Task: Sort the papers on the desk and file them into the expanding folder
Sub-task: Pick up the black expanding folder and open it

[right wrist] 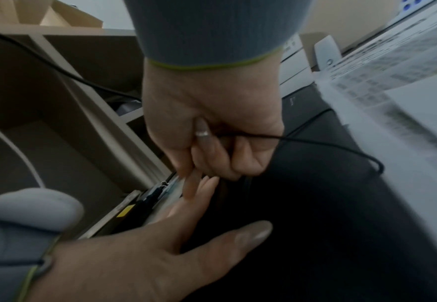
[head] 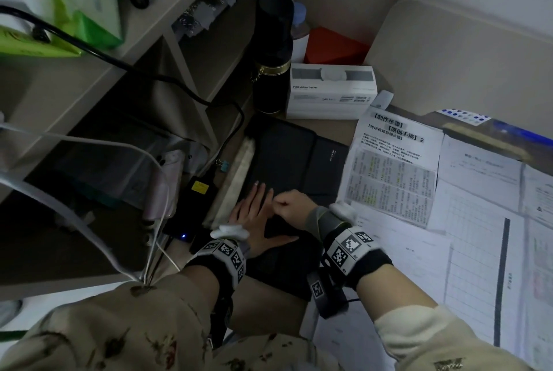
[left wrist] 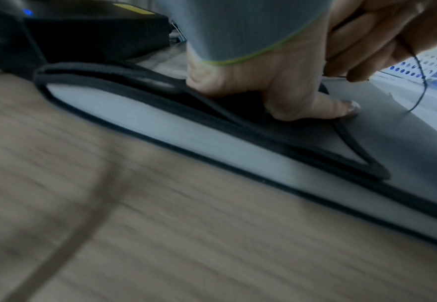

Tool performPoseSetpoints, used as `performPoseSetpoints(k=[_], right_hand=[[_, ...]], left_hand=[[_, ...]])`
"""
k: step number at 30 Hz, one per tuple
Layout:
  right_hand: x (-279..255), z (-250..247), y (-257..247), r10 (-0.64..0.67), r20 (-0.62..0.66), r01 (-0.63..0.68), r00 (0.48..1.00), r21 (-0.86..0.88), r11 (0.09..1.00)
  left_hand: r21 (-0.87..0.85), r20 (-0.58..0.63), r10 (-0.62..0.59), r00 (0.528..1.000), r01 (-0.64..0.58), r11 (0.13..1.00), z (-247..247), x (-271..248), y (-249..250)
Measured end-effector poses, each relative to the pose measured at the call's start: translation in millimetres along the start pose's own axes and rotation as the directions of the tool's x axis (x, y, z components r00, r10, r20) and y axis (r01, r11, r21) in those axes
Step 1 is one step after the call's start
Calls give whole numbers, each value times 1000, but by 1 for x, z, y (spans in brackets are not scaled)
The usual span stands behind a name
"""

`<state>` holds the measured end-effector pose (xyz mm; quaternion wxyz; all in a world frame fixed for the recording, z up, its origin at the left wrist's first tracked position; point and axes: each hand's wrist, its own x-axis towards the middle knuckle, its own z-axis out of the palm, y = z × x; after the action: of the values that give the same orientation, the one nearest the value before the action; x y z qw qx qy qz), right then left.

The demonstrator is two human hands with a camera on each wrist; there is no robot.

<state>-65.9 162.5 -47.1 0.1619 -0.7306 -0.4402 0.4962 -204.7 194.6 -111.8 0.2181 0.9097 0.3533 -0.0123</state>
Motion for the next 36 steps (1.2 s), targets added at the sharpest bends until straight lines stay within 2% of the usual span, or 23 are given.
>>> performPoseSetpoints(k=[3,5,7,9,11,13,15,17,20,23,25,28,30,36], right_hand=[[2,-2,-4,-23,-194,27,981,19,999],[-2,-10,-4,49,-380,-55,924,-7,998],[-5,-21,0,106,-484,-163,869,-78,984],[-8,-32,8,146,-506,-226,850,-101,969],[-11,-40,17,203,-532,-277,822,-62,959],[-12,-45,25,246,-559,-286,792,17,958],[-11,-48,34,251,-598,-255,761,81,964],[-11,-49,39,256,-637,-268,727,81,960],[-16,-45,44,338,-651,-396,680,63,916],[-22,-35,46,366,-682,-411,633,104,906],[-27,-28,49,361,-674,-378,645,129,917],[-34,-14,56,294,-610,-305,736,89,948],[-41,-4,59,254,-585,-243,770,99,965],[-60,7,58,354,-516,-300,780,189,935]], left_hand=[[33,80,-39,996,36,999,-1,1,0],[82,66,-38,997,33,996,-2,1,-2],[86,76,-49,996,43,995,-1,1,-3],[67,104,-68,992,62,996,1,1,-4],[79,72,-68,995,63,995,-1,1,-3],[60,107,-22,994,15,998,-6,3,-5],[26,171,-27,985,23,999,-7,3,-6],[61,116,-35,993,28,998,-3,2,-7],[88,70,-73,995,67,994,3,0,-4],[93,97,-64,993,55,994,-1,0,-4],[93,113,-63,992,52,994,-3,1,-4],[108,143,-67,987,52,993,-6,-1,-1],[118,170,-73,983,53,992,-8,-1,-2],[138,188,-83,979,57,989,-12,0,2]])
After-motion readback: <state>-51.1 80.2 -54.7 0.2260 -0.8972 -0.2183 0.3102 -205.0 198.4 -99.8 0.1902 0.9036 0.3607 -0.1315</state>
